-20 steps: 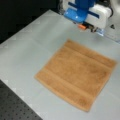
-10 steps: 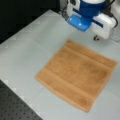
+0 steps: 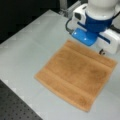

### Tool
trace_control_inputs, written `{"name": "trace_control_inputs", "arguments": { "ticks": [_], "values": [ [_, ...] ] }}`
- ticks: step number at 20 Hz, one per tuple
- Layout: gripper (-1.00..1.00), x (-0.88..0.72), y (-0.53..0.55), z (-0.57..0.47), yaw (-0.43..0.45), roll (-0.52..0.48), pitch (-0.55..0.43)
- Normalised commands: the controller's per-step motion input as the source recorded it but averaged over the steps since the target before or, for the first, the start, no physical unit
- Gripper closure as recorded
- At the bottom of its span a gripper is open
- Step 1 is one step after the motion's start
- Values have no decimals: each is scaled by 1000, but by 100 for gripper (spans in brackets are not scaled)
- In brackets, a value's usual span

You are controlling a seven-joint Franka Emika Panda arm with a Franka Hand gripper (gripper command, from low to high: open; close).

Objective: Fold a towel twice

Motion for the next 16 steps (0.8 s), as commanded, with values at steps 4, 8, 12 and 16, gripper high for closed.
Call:
{"name": "trace_control_inputs", "arguments": {
  "ticks": [4, 8, 12, 16],
  "values": [
    [-100, 566, 328, -103, -105, -105, 211],
    [-100, 481, 320, -35, -54, -187, 216],
    [-100, 409, 271, 33, 2, -266, 205],
    [-100, 447, 310, -54, -39, -321, 150]
  ]
}}
